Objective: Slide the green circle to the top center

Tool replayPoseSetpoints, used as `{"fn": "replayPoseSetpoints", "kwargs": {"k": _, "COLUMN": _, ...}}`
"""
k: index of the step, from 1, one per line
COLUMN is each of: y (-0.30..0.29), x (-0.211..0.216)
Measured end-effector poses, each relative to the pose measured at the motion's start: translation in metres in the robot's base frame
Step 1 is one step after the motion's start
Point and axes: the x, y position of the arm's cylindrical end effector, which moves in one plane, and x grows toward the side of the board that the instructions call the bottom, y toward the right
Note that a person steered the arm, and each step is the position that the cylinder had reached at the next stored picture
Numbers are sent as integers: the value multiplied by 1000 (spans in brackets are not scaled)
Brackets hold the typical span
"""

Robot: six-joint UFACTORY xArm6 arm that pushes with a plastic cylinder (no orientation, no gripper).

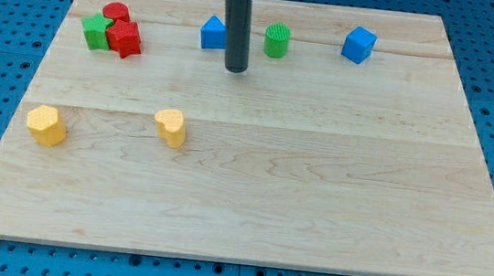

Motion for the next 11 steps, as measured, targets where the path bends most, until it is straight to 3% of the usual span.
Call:
{"fn": "replayPoseSetpoints", "kwargs": {"k": 3, "y": 12, "x": -73}}
{"fn": "replayPoseSetpoints", "kwargs": {"k": 5, "y": 12, "x": -27}}
{"fn": "replayPoseSetpoints", "kwargs": {"k": 7, "y": 61, "x": -17}}
{"fn": "replayPoseSetpoints", "kwargs": {"k": 10, "y": 58, "x": -77}}
{"fn": "replayPoseSetpoints", "kwargs": {"k": 11, "y": 64, "x": -79}}
